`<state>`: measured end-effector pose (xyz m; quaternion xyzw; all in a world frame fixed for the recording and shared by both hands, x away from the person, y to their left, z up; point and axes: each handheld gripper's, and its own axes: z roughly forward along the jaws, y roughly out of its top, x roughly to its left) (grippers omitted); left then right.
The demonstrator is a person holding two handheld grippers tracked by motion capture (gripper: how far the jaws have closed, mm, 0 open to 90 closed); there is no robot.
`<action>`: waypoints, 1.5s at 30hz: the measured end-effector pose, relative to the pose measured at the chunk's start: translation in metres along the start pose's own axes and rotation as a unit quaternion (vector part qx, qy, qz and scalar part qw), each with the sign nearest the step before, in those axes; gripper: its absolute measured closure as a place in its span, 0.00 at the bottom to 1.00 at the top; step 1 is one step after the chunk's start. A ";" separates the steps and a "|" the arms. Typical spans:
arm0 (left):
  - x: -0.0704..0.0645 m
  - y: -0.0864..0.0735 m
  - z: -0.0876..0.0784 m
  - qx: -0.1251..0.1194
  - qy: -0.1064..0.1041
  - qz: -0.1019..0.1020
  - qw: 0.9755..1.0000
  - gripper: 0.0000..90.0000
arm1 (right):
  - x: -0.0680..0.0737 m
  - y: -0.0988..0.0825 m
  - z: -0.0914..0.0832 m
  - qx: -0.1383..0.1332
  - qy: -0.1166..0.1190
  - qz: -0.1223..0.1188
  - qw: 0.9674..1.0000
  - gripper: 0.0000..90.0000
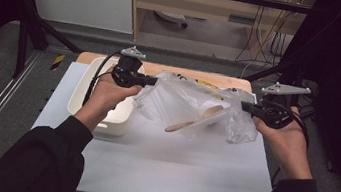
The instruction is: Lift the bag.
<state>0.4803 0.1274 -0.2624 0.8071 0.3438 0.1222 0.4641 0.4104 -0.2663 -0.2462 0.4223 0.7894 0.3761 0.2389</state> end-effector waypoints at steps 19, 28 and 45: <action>0.027 0.007 -0.003 0.000 -0.005 -0.035 0.999 1.00 | -0.029 0.035 -0.003 -0.019 0.012 0.042 0.999 1.00; 0.034 0.009 -0.011 -0.019 0.006 -0.036 0.999 1.00 | -0.036 0.047 -0.006 -0.028 0.005 0.046 0.999 1.00; 0.050 0.027 -0.044 -0.050 -0.001 -0.072 0.996 1.00 | -0.037 0.071 0.011 -0.027 0.007 0.056 0.998 1.00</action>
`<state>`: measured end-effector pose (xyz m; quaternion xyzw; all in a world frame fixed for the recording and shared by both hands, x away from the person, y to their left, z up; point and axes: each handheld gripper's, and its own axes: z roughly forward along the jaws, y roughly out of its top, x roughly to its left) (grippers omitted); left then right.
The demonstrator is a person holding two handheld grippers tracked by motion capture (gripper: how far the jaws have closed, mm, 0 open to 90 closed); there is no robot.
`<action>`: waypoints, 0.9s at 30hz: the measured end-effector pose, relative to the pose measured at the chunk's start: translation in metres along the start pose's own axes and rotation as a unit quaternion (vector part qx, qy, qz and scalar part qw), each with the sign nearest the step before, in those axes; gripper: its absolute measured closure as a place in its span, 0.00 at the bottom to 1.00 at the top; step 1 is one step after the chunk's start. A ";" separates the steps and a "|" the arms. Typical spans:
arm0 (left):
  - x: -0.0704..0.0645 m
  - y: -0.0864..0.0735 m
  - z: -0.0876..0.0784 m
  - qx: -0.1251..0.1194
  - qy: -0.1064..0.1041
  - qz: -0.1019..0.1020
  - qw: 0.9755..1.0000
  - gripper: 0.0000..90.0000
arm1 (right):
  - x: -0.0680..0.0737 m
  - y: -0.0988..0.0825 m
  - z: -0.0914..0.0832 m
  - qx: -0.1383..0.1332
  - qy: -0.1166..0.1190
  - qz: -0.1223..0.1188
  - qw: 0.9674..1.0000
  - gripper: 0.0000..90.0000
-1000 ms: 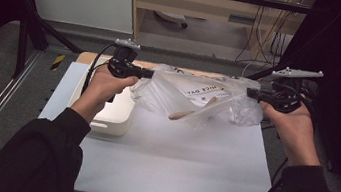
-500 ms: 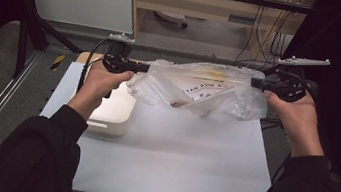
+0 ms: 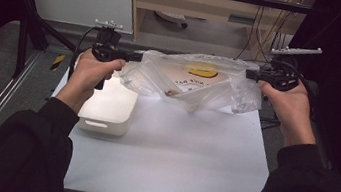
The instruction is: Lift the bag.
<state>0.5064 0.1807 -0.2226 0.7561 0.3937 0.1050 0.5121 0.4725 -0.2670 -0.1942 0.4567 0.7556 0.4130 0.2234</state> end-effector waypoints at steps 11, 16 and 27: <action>0.009 0.030 -0.015 -0.011 -0.010 -0.023 1.000 1.00 | 0.002 0.027 0.016 0.007 -0.002 -0.005 1.000 1.00; 0.016 0.040 -0.014 -0.008 0.011 -0.028 1.000 1.00 | -0.002 0.033 0.021 0.007 -0.001 0.002 1.000 1.00; 0.019 0.031 0.021 0.009 0.045 -0.007 0.999 1.00 | -0.013 0.027 0.038 0.018 -0.021 0.005 1.000 1.00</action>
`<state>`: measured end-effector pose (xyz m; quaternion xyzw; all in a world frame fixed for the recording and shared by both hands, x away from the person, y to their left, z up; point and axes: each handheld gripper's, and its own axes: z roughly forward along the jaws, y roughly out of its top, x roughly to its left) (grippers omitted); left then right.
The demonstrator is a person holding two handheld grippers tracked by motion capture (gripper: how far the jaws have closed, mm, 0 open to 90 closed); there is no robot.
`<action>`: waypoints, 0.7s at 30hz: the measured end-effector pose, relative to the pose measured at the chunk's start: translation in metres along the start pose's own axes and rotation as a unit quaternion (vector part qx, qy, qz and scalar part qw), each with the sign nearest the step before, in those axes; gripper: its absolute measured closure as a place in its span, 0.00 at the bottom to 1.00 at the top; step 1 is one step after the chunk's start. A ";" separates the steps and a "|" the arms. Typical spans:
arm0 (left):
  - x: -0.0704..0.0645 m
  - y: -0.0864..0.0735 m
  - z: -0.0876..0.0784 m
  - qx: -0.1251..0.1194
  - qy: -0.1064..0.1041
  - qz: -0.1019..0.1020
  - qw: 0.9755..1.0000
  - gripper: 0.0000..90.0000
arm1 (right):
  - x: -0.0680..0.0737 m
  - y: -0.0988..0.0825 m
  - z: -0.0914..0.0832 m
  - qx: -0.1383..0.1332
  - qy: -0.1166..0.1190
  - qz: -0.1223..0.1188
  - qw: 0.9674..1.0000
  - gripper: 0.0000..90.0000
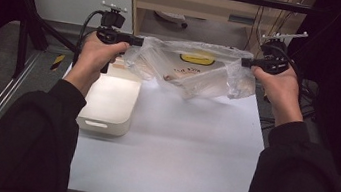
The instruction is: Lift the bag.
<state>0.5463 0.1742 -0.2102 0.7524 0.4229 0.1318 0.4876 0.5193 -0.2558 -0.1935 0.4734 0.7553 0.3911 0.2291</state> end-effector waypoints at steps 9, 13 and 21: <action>-0.007 -0.028 0.004 0.012 -0.011 0.006 1.000 1.00 | -0.002 -0.026 0.003 0.010 0.010 0.002 1.000 1.00; -0.018 -0.054 0.000 0.023 -0.023 0.011 0.999 1.00 | 0.001 -0.048 -0.001 0.016 0.019 0.000 1.000 1.00; -0.044 -0.111 -0.009 0.045 -0.046 0.031 0.997 1.00 | 0.010 -0.100 -0.011 0.021 0.033 0.003 0.999 1.00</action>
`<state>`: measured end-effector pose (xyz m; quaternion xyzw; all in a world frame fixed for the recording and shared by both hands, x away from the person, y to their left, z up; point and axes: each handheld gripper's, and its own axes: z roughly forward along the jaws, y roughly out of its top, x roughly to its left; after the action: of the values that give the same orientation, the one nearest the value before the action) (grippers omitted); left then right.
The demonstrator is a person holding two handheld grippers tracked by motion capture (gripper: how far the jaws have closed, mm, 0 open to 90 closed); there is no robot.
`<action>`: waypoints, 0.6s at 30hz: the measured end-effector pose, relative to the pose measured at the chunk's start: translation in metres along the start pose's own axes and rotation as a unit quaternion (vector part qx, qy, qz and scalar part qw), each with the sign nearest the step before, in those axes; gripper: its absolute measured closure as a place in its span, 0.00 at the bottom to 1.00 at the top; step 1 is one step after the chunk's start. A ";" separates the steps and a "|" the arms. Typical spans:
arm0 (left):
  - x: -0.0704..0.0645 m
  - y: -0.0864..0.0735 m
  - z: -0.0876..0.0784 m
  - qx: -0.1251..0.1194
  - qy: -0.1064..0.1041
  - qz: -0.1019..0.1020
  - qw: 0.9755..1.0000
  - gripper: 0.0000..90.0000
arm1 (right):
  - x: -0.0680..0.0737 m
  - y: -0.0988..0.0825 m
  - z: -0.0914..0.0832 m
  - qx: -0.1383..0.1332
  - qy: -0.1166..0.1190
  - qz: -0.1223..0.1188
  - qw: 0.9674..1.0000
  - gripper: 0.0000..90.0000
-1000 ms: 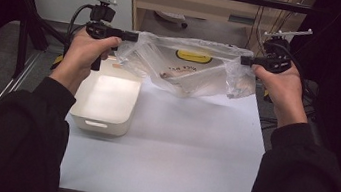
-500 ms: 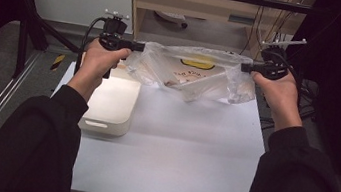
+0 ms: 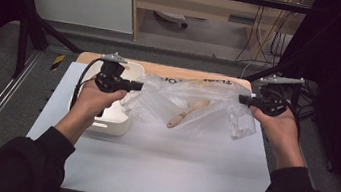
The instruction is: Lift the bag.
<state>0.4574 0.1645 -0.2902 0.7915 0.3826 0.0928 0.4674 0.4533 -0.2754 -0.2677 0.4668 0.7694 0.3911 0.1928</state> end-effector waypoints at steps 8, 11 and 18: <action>-0.026 -0.054 0.003 0.023 -0.023 0.013 0.999 1.00 | 0.015 -0.052 -0.007 0.006 0.014 -0.009 1.000 1.00; -0.036 -0.075 0.003 0.020 -0.026 0.015 0.999 1.00 | 0.021 -0.074 -0.005 0.013 0.013 -0.014 1.000 1.00; -0.058 -0.125 0.008 0.025 -0.036 0.024 0.999 1.00 | 0.029 -0.131 0.007 0.026 0.017 -0.003 1.000 1.00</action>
<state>0.3566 0.1528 -0.3843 0.8147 0.3491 0.0659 0.4583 0.3691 -0.2816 -0.3725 0.4629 0.7838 0.3780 0.1689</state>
